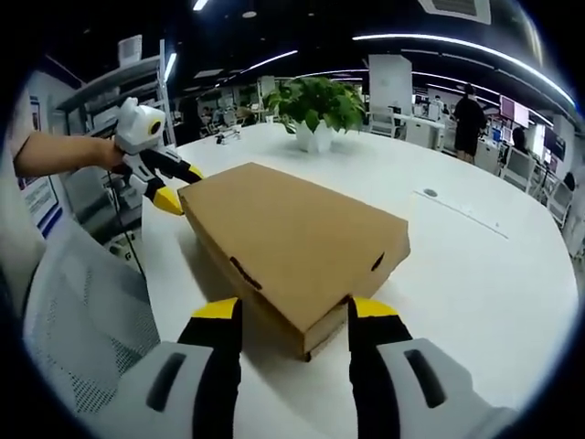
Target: Operate the shoe box by opening the lid, removing the specified soft item, and placing it in the target area until the item is outside and the box remains undamaged.
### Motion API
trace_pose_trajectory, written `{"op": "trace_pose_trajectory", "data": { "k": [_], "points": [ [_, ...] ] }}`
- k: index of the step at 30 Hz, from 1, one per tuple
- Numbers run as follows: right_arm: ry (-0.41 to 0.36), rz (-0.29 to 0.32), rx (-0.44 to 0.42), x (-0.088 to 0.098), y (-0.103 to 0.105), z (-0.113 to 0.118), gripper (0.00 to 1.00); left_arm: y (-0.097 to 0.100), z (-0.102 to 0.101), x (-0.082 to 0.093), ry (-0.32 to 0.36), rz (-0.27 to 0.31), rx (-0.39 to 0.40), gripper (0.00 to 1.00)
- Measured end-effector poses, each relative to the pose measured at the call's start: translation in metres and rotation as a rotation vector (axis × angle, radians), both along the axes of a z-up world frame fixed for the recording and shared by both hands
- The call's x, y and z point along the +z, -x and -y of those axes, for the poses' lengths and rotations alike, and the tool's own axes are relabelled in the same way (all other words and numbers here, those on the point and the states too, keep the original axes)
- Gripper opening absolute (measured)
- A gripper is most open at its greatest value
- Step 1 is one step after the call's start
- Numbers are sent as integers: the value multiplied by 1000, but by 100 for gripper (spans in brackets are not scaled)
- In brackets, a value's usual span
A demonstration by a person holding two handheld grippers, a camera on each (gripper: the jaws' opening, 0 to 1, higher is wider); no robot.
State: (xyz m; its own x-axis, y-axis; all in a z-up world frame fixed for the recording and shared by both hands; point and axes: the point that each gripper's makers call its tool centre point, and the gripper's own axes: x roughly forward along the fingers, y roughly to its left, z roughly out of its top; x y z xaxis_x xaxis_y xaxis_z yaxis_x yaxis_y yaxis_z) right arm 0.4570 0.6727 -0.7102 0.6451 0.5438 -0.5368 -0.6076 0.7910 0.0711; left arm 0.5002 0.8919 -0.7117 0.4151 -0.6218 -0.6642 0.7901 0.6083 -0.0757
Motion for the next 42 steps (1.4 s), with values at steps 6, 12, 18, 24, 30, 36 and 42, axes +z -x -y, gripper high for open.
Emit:
{"op": "trace_pose_trajectory", "data": {
  "k": [6, 12, 18, 24, 30, 36, 42],
  "points": [
    [2, 18, 5, 7, 0, -1, 43, 2, 2, 6, 17, 4, 1, 62],
    [3, 39, 11, 14, 2, -3, 45, 4, 4, 14, 21, 12, -12, 67],
    [-3, 64, 13, 28, 0, -2, 46, 4, 4, 24, 28, 30, -16, 68],
    [-15, 94, 7, 41, -3, -2, 46, 2, 6, 37, 46, 49, -13, 69],
    [-20, 121, 5, 53, -8, -1, 48, 0, 7, 46, 55, 69, -16, 71],
    [-18, 137, 4, 64, -16, 0, 47, -6, 8, 56, 57, 97, -17, 70],
    [-15, 156, 6, 74, -24, 2, 47, -16, 9, 67, 73, 117, -1, 67]
  ]
}}
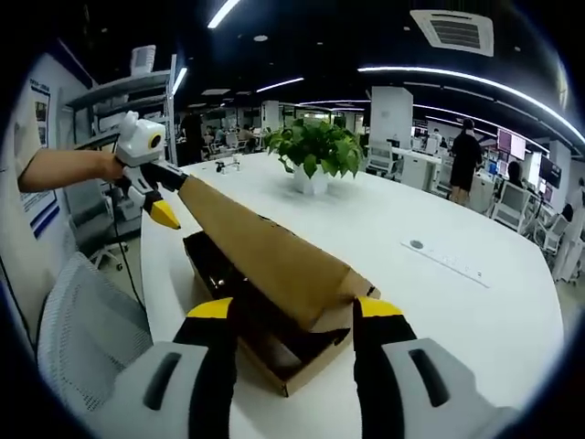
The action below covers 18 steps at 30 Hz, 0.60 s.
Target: Operate the shoe box by opening the lid, removing the specified soft item, and placing it in the target area until the item is outside and the box remains undamaged.
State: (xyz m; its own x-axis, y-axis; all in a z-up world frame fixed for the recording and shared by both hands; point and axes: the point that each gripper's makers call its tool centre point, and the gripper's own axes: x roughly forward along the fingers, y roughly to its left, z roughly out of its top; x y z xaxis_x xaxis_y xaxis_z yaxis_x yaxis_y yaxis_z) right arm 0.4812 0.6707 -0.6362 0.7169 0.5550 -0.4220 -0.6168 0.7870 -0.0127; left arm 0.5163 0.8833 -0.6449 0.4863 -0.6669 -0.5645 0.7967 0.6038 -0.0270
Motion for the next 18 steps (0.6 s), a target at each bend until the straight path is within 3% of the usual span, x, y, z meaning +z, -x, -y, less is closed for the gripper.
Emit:
{"op": "trace_pose_trajectory", "data": {
  "k": [10, 18],
  "points": [
    [3, 32, -7, 13, -13, 1, 48, -18, -3, 13, -1, 39, 24, 58],
    [9, 54, -21, 21, -26, 4, 48, -37, -9, 21, -5, 81, 71, 43]
  ]
}}
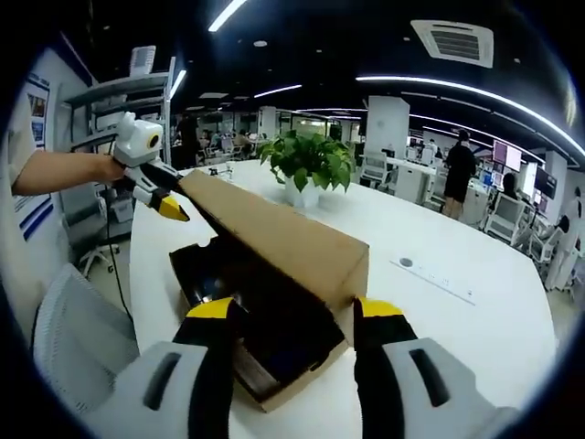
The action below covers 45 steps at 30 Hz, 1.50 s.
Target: Operate the shoe box by opening the lid, removing the specified soft item, and placing it in the target area until the item is outside and the box remains undamaged.
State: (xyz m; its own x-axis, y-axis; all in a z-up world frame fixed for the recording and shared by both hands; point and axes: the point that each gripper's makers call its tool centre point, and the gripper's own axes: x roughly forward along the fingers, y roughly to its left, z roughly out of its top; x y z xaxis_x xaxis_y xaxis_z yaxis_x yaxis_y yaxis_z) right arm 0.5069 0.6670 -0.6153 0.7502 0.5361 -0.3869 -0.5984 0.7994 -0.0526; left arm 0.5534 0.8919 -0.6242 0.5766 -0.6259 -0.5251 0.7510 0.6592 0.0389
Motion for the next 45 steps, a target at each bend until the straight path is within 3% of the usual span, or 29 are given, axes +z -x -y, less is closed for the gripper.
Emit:
{"op": "trace_pose_trajectory", "data": {
  "k": [12, 28, 45],
  "points": [
    [-1, 30, -22, 6, -15, 5, 44, -21, -8, 7, -27, 55, 57, 22],
    [-9, 64, -32, 14, -38, 10, 42, -52, -16, 16, -47, 106, 157, 4],
    [0, 97, -82, 13, -65, 22, 32, -76, -16, 20, 14, 101, 208, 1]
  ]
}}
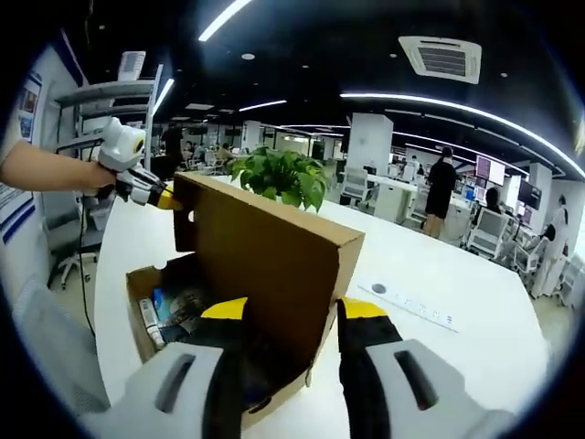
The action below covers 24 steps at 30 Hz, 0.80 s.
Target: Operate the shoe box by opening the lid, removing the specified soft item, and placing it in the target area until the item is outside and the box remains undamaged.
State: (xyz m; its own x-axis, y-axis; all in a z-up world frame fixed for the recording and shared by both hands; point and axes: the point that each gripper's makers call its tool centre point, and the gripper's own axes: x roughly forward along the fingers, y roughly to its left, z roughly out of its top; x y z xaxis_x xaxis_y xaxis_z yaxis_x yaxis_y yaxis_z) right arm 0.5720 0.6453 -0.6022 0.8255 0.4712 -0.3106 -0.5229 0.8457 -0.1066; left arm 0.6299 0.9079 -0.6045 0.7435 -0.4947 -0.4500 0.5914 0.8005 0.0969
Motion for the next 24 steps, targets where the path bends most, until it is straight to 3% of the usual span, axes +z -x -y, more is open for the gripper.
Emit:
{"op": "trace_pose_trajectory", "data": {
  "k": [9, 13, 24],
  "points": [
    [-5, -22, -76, -20, -5, 20, 25, -7, 0, 0, 23, -3, 10, 0],
    [8, -45, -65, -30, -7, 19, 24, -13, 0, -1, 50, -10, 20, 0],
    [51, -84, -116, -59, -8, 24, 9, -32, 3, -3, 69, -9, 30, 0]
  ]
}}
